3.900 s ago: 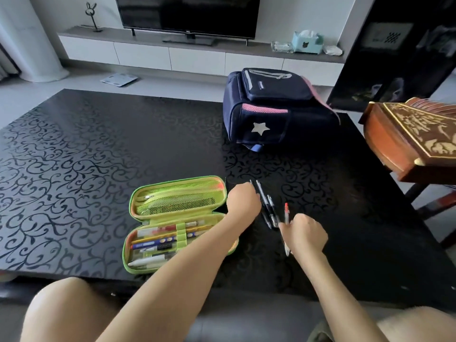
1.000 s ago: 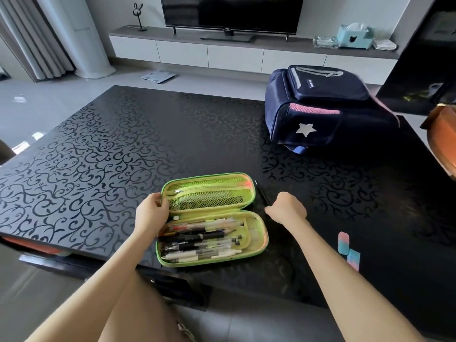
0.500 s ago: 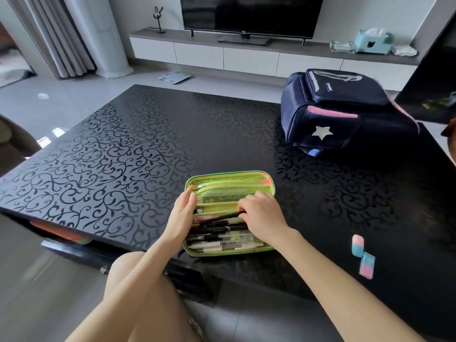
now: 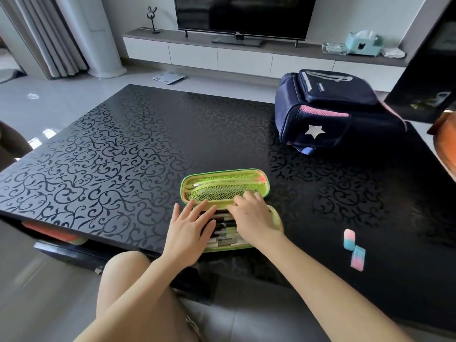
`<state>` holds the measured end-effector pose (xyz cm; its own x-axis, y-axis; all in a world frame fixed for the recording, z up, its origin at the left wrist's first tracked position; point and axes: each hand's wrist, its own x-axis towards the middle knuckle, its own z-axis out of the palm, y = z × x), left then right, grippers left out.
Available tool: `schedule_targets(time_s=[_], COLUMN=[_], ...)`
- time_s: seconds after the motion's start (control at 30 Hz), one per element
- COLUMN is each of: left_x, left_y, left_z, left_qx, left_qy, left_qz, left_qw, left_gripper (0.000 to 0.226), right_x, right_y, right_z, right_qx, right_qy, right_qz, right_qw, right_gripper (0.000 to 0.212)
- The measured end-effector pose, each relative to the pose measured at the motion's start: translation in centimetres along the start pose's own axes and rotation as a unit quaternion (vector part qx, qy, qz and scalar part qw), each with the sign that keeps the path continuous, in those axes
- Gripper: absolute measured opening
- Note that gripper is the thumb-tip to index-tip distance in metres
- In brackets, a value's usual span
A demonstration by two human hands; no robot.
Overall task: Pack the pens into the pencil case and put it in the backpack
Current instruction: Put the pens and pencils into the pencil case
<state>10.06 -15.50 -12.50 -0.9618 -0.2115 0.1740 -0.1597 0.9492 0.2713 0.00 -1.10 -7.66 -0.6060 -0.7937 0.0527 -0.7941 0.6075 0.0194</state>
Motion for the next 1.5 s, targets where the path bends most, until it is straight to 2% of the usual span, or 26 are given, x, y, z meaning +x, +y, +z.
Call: schedule_targets(time_s=[0.07, 0.13, 0.2, 0.27, 0.3, 0.37, 0.43, 0.53, 0.6, 0.77, 0.83, 1.0, 1.07, 1.17, 1.27, 1.33, 1.4, 1.5], left_x=[-0.1, 0.0, 0.1, 0.5, 0.6, 1.1, 1.7, 2.7, 3.3, 3.7, 3.4, 2.5, 2.2, 2.1, 2.6, 2.9, 3.2, 3.7], left_y=[0.1, 0.2, 0.1, -0.1, 0.0, 0.1, 0.8, 2.3, 3.4, 5.0, 4.9, 4.5, 4.5, 4.0, 2.6, 1.5, 0.8, -0.1], left_z=[-0.1, -0.3, -0.5, -0.5, -0.6, -0.7, -0.8, -0.8, -0.6, 0.4, 0.6, 0.5, 0.4, -0.1, -0.6, -1.0, -1.6, -2.6], left_qx=[0.035, 0.052, 0.048, 0.031, 0.025, 0.024, 0.036, 0.037, 0.02, 0.014, 0.018, 0.004, -0.011, -0.042, -0.054, -0.065, -0.092, -0.182], left_qy=[-0.015, -0.02, -0.019, -0.011, -0.003, 0.009, 0.007, -0.009, -0.031, -0.081, -0.078, -0.08, -0.078, -0.037, 0.006, 0.047, 0.08, 0.059], left_qz=[-0.006, -0.004, -0.001, 0.002, 0.005, 0.012, 0.02, 0.043, 0.062, 0.089, 0.096, 0.111, 0.114, 0.093, 0.028, -0.033, -0.095, -0.187], left_qw=[0.999, 0.998, 0.999, 0.999, 1.0, 1.0, 0.999, 0.998, 0.997, 0.993, 0.992, 0.991, 0.99, 0.994, 0.998, 0.996, 0.988, 0.964], left_gripper=[0.056, 0.053, 0.055, 0.062, 0.065, 0.069, 0.068, 0.068, 0.081, 0.094, 0.093, 0.08, 0.077, 0.073, 0.074, 0.065, 0.052, 0.044], right_x=[-0.8, -2.3, -4.4, -7.3, -8.9, -11.7, -13.5, -14.1, -13.9, -14.9, -15.3, -13.8, -12.9, -11.2, -9.1, -7.5, -5.9, -4.5], right_y=[0.0, 0.9, 2.7, 5.1, 6.4, 8.7, 10.1, 10.7, 11.0, 12.3, 12.7, 12.2, 11.6, 9.7, 6.5, 4.6, 3.2, 2.5], right_z=[0.3, 0.7, 1.1, 0.9, 0.8, 0.9, 1.5, 2.2, 2.1, 2.4, 2.9, 3.7, 3.4, 2.4, 0.9, 0.5, 0.5, 0.7], right_qx=[0.013, 0.045, 0.067, 0.074, 0.07, 0.026, -0.003, 0.033, 0.066, 0.044, 0.028, 0.045, 0.049, 0.09, 0.131, 0.121, 0.127, 0.145], right_qy=[0.009, 0.041, 0.116, 0.173, 0.157, 0.047, -0.019, -0.017, 0.0, 0.001, -0.008, 0.035, 0.041, 0.093, 0.12, 0.083, 0.035, 0.009], right_qz=[-0.007, 0.022, 0.121, 0.266, 0.339, 0.452, 0.502, 0.524, 0.535, 0.575, 0.572, 0.495, 0.48, 0.451, 0.374, 0.321, 0.299, 0.293], right_qw=[1.0, 0.998, 0.984, 0.945, 0.925, 0.89, 0.865, 0.851, 0.842, 0.817, 0.82, 0.867, 0.875, 0.883, 0.91, 0.936, 0.945, 0.945], right_gripper=[0.044, 0.055, 0.047, 0.031, 0.031, 0.044, 0.053, 0.056, 0.053, 0.048, 0.044, 0.019, 0.021, 0.031, 0.042, 0.041, 0.039, 0.037])
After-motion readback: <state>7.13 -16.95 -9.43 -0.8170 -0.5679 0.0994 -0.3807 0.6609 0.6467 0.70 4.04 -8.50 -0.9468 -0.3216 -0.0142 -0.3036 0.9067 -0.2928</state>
